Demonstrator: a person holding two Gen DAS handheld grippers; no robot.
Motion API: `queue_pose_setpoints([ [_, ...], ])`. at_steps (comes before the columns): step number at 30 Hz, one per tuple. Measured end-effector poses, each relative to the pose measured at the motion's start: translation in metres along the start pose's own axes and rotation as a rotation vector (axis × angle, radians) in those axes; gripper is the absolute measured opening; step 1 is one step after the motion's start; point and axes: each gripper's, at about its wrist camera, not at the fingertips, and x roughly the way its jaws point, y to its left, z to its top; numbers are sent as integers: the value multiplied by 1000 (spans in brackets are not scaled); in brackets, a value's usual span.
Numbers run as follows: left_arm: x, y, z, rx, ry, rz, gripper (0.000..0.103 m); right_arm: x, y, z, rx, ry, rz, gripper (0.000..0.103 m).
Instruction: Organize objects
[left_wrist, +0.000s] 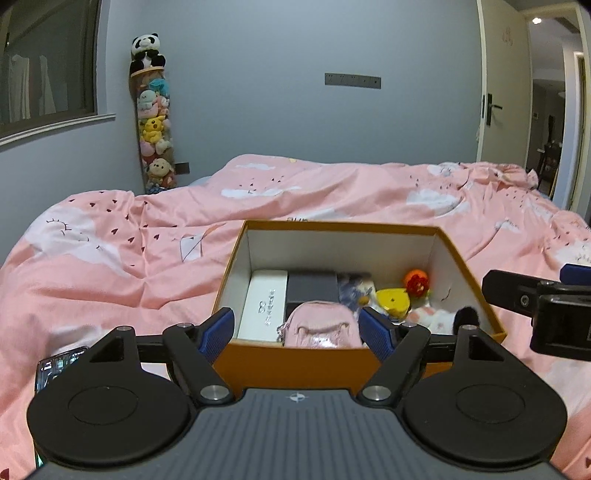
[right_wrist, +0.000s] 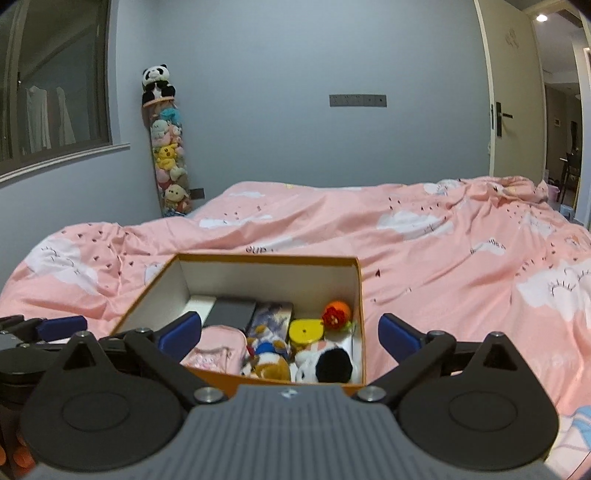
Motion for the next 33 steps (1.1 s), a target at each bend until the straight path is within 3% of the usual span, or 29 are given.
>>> queue_pose_setpoints([
  [6, 10, 0, -7, -10, 31, 3, 89, 16, -4, -13, -22, 29, -41, 102],
  [19, 23, 5, -13, -17, 99, 14, 90, 30, -7, -20, -10, 69, -31, 102],
  [33, 12, -1, -12, 8, 96, -6, 89, 21, -2, -18, -31, 54, -21, 102],
])
